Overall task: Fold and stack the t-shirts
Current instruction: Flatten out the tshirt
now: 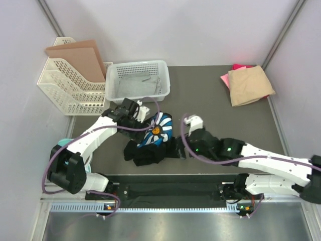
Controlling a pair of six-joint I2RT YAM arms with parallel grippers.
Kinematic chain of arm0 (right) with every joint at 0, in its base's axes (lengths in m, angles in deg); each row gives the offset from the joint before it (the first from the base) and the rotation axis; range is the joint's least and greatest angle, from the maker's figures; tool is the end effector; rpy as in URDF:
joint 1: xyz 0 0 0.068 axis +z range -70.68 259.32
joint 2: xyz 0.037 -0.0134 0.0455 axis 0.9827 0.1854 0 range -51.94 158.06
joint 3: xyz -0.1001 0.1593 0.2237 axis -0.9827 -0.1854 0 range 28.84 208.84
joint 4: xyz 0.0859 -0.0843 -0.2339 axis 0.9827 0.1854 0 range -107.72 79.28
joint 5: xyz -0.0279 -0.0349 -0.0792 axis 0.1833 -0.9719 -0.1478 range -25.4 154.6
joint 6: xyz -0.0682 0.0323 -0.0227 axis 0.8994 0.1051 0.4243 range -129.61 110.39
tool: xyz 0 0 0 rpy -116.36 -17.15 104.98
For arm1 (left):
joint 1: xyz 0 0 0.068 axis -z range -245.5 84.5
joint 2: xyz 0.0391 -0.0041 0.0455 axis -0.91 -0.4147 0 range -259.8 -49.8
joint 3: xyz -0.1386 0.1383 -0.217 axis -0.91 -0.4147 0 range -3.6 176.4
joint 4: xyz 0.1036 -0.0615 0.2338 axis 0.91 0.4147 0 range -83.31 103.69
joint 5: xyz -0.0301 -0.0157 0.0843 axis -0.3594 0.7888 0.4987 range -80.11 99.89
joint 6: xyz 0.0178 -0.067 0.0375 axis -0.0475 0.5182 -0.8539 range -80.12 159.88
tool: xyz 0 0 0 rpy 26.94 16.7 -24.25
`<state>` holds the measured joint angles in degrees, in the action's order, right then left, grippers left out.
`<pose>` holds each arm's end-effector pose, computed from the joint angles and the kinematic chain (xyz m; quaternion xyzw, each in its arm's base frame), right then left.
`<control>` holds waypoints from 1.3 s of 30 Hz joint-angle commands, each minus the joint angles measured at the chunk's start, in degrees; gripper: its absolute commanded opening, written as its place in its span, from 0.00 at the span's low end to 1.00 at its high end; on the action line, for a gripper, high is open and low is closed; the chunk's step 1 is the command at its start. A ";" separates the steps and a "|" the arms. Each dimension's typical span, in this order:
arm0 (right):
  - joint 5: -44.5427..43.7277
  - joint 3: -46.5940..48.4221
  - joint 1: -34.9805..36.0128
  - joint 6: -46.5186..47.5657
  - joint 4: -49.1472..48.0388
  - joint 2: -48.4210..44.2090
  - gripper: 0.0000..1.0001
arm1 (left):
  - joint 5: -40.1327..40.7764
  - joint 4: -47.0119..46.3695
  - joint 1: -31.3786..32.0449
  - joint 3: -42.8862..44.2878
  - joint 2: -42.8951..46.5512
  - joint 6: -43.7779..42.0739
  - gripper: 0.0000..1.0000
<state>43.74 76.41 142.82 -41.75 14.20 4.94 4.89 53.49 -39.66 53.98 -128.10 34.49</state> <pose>0.1202 0.1872 0.2803 -0.1701 0.8826 0.1902 0.3948 0.2388 -0.1222 0.2299 0.2719 0.9415 -0.0767 0.1840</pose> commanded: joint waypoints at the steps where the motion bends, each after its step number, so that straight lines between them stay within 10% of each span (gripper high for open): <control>1: 1.80 5.31 8.64 2.96 -6.70 9.54 0.89 | -0.62 -2.78 -3.77 3.23 0.26 0.29 0.93; 22: -14.20 12.20 15.16 8.58 -17.41 32.06 0.80 | -11.61 -0.84 -4.05 3.32 -12.31 -1.38 0.89; 26: -15.17 11.76 13.40 8.94 -19.44 32.77 0.51 | -15.21 -0.14 -3.35 4.12 -15.29 -1.11 0.85; 30: -18.59 12.54 12.52 8.94 -15.76 29.79 0.08 | -19.34 2.23 -2.82 7.36 -17.93 -1.99 0.47; 31: -19.82 12.63 12.52 8.85 -14.36 28.65 0.05 | -19.61 2.67 -2.82 8.15 -18.55 -2.17 0.21; 33: -23.06 13.16 12.52 9.02 -9.96 24.45 0.00 | -19.09 3.38 -2.82 11.56 -18.73 -2.35 0.00; 39: -29.76 16.31 12.43 7.80 2.16 10.74 0.00 | -16.28 8.29 -3.69 27.62 -14.87 -3.40 0.00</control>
<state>22.95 86.60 155.67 -33.05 8.26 27.12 -13.23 60.25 -42.45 69.33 -147.40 32.87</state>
